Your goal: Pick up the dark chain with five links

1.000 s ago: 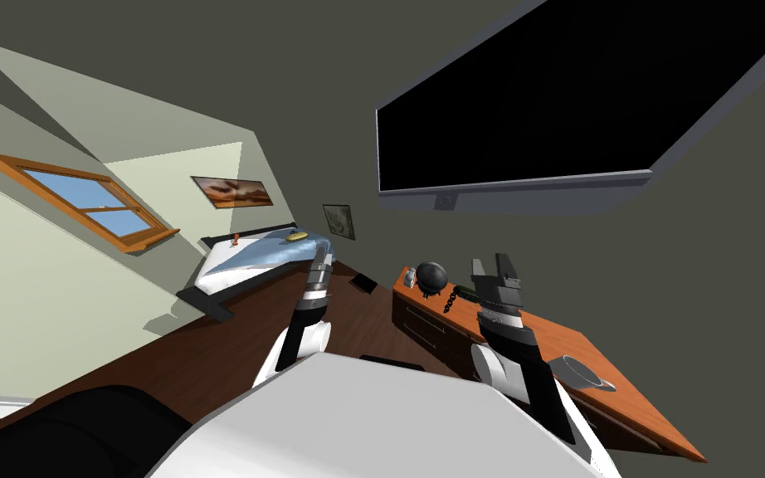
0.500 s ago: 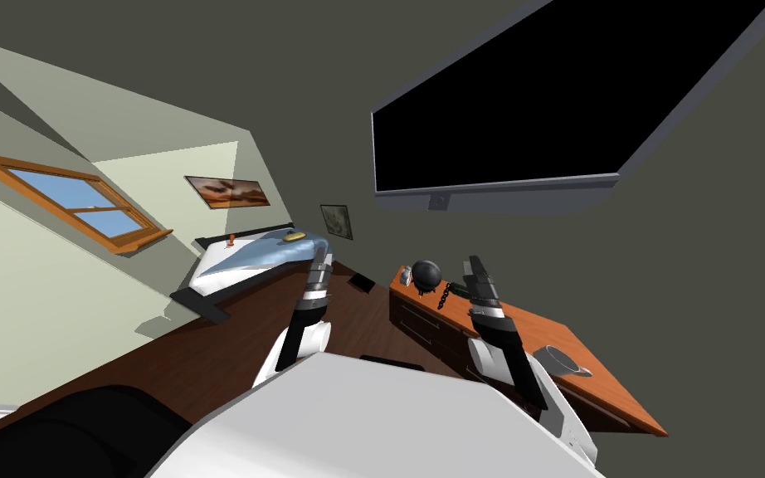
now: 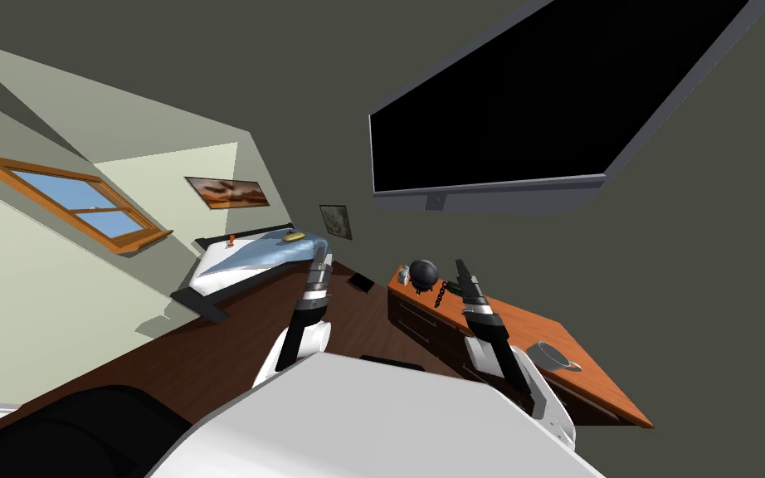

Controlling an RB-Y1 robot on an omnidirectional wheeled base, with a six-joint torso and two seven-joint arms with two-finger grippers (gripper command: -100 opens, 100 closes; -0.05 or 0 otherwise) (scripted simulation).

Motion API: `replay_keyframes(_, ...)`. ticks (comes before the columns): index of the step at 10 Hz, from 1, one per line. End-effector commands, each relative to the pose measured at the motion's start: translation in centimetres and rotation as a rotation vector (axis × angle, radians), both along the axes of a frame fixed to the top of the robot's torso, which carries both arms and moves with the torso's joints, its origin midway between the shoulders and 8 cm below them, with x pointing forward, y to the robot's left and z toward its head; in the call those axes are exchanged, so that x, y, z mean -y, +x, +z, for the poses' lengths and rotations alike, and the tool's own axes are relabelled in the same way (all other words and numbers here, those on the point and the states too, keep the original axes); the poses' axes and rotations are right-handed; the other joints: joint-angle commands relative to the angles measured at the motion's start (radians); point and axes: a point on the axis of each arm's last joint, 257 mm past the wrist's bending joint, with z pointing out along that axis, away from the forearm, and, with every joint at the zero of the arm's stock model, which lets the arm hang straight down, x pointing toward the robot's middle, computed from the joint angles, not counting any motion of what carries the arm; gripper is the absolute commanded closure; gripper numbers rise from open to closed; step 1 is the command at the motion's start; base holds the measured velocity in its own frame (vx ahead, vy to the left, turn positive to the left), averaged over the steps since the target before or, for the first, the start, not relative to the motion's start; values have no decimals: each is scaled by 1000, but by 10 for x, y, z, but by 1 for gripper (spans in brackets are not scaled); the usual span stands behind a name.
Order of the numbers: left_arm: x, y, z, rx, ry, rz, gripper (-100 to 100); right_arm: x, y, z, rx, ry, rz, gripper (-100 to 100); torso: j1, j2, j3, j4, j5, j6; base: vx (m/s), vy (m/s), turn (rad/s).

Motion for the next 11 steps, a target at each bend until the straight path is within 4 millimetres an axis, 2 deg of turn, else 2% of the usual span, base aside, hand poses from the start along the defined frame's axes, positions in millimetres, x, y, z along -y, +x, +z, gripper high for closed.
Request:
replay_keyframes(1,0,0,0,0,0,0,0,-1,11,-15,-32,-79,-31,-100,0,0,0,0,0,0,-19,-53,4)
replay_keyframes(2,0,0,0,0,0,0,0,0,13,-21,-44,-78,-33,-100,-1,0,0,0,0,0,-11,-39,11)
replay_keyframes(3,0,0,0,0,0,0,0,-1,21,-34,-72,-129,-54,-100,0,0,0,0,0,0,-7,-35,7)
replay_keyframes(4,0,0,0,0,0,0,0,-1,21,-36,-74,-129,-54,-100,0,0,0,0,0,0,-7,-26,8)
replay_keyframes(5,0,0,0,0,0,0,0,-1,28,-49,-102,-182,-74,-100,0,0,0,0,0,0,-6,-23,1)
replay_keyframes(6,0,0,0,0,0,0,0,-1,29,-51,-106,-181,-74,-100,1,-1,0,0,0,0,5,-2,-10)
replay_keyframes(9,0,0,0,0,0,0,0,-3,49,-91,-184,-336,-125,-100,2,-1,-1,0,1,0,2,-3,-8)
replay_keyframes(11,0,0,0,0,0,0,0,-2,55,-112,-226,-394,-142,-100,2,-1,-1,0,0,0,6,-12,4)
